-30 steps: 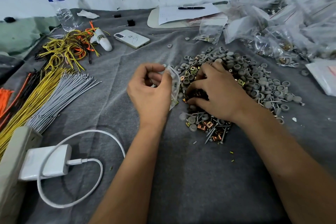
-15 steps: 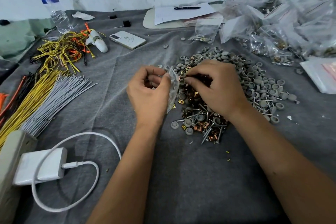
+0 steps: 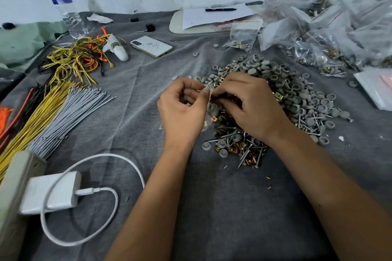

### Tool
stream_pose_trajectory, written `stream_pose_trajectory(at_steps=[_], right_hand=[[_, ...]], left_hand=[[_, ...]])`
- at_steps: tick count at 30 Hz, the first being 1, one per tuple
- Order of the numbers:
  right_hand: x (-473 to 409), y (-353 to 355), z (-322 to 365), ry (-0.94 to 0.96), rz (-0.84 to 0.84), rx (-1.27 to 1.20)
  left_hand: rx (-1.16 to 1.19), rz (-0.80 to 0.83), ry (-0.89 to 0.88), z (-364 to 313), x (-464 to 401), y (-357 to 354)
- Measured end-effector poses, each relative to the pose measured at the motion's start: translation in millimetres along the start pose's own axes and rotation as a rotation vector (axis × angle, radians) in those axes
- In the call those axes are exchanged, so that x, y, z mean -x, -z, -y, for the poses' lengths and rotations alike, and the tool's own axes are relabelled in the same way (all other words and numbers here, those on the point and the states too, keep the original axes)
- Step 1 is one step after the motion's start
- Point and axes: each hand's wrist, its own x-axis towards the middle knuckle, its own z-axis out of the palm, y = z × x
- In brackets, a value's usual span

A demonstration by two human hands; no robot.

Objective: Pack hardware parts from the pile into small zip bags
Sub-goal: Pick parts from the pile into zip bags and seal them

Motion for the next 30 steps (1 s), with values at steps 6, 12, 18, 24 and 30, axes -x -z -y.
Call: stream_pose_trajectory(at_steps=[6,12,18,24,30], right_hand=[[-0.2,0.5,2.6,-0.001,-0.031,-0.029],[0.9,2.8,6.0,-0.029,-0.076,-0.029],[0.8,4.8,6.3,-0.007,-0.081,0.013],[-0.2,2.5,5.3,-0.021,-0.085,-0.004],[-0.3,3.4,1.7,-0.221,-0.047,-0.075]], left_hand=[[0.027,-0.024,0.023,-2.6,0.5,1.7],[0.039,-0.027,0.04,-3.7,1.2,1.8],[0.026,-0.014,0.02,-5.6,0.7,3.2],[0.009,0.045,-0.008,-4.5,0.3,4.3],[-0.22,0.209,-0.166,-2.2,-1.9,8.5]])
